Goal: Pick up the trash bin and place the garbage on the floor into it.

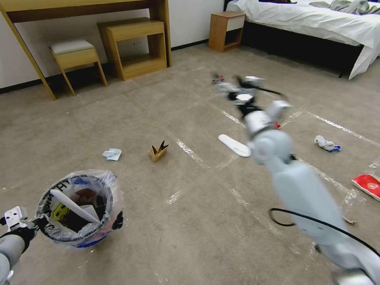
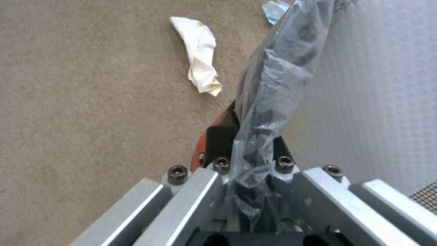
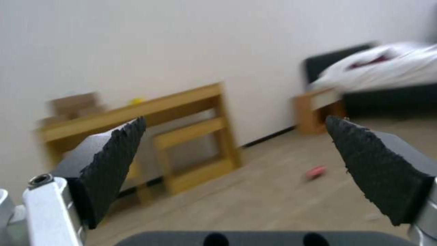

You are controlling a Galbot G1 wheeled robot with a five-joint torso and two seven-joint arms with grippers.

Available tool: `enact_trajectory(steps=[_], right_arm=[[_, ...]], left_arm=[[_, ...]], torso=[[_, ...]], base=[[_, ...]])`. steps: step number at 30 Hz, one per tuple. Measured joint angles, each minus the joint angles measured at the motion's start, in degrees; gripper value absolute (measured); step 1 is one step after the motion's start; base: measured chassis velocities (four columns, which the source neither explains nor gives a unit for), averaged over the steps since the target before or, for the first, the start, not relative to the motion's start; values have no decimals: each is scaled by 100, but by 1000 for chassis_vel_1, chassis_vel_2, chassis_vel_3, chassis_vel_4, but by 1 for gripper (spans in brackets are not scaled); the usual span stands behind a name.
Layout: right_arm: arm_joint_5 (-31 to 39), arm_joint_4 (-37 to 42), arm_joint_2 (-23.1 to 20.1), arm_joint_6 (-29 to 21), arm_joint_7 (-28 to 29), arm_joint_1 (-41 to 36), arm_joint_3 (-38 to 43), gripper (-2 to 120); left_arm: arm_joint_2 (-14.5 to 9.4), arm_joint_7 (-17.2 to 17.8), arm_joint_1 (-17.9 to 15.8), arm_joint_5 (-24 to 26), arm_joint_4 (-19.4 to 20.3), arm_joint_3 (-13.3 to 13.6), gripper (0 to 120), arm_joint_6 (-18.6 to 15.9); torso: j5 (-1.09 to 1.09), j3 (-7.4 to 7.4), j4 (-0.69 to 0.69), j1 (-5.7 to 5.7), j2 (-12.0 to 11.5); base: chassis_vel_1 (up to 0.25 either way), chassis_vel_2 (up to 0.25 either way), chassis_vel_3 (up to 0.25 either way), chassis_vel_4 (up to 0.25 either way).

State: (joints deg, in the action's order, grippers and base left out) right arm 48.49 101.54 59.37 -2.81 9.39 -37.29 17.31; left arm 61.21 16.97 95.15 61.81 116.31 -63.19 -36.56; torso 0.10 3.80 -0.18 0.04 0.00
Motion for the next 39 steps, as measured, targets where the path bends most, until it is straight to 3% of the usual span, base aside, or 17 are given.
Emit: enact_trajectory(steps=[3, 8, 18, 27, 39], right_arm=[[-162, 259, -214, 81, 28, -707, 725, 100], [-634, 449, -280, 82, 140, -1306, 1254, 100], [-1698, 542, 226, 532, 270, -2313, 2120, 100], [-2184, 513, 822, 1226, 308, -3322, 2223, 100], [-2798, 242, 1089, 1619, 332, -3969, 2069, 100]], left_arm=[[20, -16, 18, 7, 27, -29, 1, -1], [48, -23, 2, 9, 45, -66, 1, -1], [115, -145, -52, -121, 37, -105, 1, 37], [140, -221, -86, -215, 2, -79, 1, 66], [185, -363, -58, -363, -26, -65, 1, 119]], torso=[[-1, 0, 0, 0, 0], [-2, 0, -1, 0, 0], [-3, 0, 1, 0, 0], [-3, 0, 0, 0, 0], [-3, 0, 0, 0, 0]], base=[[0, 0, 0, 0], [0, 0, 0, 0], [0, 0, 0, 0], [0, 0, 0, 0], [0, 0, 0, 0]])
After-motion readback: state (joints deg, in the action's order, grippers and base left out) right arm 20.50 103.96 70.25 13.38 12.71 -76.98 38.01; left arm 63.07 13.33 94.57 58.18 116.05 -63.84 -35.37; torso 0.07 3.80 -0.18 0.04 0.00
